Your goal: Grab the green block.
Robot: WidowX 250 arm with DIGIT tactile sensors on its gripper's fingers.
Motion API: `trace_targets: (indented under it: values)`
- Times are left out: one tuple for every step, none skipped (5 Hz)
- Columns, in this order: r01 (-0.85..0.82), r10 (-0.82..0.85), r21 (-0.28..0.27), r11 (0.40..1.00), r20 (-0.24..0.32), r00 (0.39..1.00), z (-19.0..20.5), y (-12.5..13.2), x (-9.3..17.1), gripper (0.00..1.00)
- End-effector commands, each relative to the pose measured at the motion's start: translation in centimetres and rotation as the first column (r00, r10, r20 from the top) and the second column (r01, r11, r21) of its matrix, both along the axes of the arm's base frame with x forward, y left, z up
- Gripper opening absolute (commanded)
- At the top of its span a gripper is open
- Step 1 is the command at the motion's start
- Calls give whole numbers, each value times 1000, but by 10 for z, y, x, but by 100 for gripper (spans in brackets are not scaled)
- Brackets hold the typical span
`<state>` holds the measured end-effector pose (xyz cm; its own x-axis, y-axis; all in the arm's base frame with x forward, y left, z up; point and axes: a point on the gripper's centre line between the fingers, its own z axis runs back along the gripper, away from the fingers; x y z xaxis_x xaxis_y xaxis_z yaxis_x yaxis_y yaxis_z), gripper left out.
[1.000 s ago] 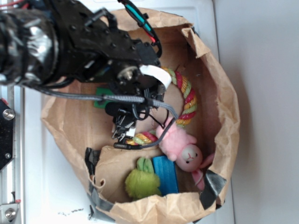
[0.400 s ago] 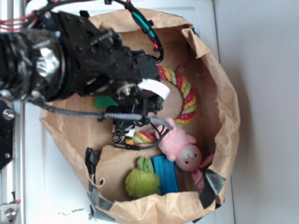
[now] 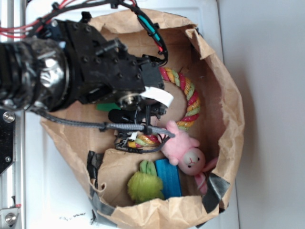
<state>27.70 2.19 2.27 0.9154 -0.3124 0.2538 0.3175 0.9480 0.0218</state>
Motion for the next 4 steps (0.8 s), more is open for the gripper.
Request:
trace_targets:
  values:
    - [-22, 25, -115, 993, 26, 999, 35, 11, -10, 100]
    - [-22, 26, -123, 992, 31, 999, 44, 11, -10, 100]
    - [-22, 26, -106, 994, 31, 999, 49, 13, -13, 100]
    - [-22, 24, -89, 996, 23, 999, 45, 18, -14, 100]
